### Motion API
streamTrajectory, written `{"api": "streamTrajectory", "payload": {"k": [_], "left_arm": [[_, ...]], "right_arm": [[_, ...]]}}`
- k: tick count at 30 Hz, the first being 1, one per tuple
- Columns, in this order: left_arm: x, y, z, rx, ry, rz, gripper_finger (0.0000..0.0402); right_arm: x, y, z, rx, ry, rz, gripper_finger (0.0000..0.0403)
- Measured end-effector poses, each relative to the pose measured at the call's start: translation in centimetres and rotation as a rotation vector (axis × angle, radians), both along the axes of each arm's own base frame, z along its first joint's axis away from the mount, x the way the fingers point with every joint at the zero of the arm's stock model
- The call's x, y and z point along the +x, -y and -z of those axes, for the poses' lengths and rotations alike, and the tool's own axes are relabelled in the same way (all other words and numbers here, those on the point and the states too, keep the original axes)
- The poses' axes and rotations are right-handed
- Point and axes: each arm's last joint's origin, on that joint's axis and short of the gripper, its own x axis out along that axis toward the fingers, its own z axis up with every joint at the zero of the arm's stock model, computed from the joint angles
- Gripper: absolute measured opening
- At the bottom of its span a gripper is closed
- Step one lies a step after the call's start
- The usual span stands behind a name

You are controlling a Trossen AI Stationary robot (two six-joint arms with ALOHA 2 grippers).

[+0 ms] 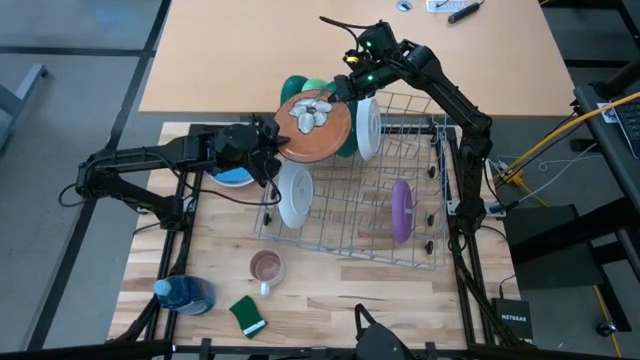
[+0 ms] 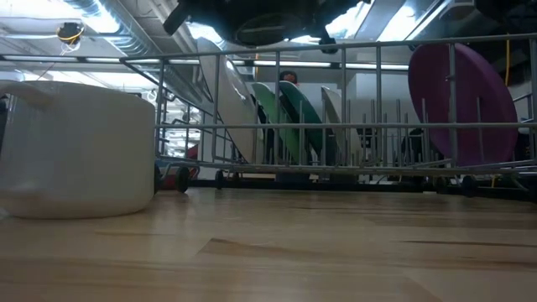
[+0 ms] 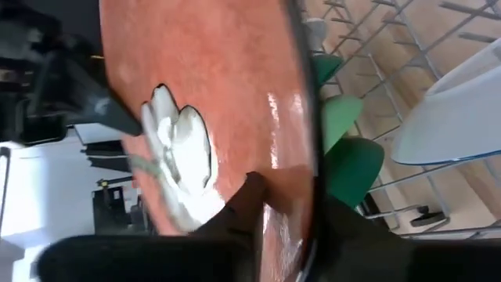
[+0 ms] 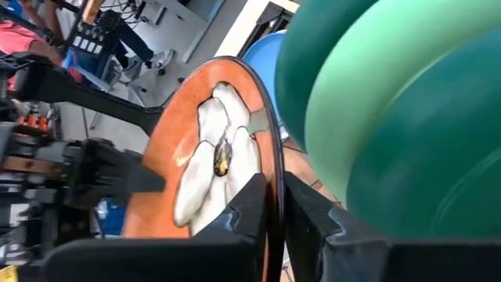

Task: Sort dishes
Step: Put the orange plate into the dishwasher rack

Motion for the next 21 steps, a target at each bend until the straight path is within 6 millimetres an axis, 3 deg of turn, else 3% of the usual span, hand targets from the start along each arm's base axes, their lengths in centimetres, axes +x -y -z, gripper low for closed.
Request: {"api": "streamTrajectory", "payload": {"k": [5, 21], "left_arm": [[0.07, -0.02, -0.29, -0.001, 0.035, -0.014, 0.0009], [0.20, 0.61, -0.69, -0.024, 0.114, -0.047, 0.0001]], "right_arm": [[-0.11, -0.03, 0.20, 0.008, -0.024, 0.008, 0.0053], [-0.19, 0.16, 0.42, -0.099, -0.088, 0.074, 0.0058]]}}
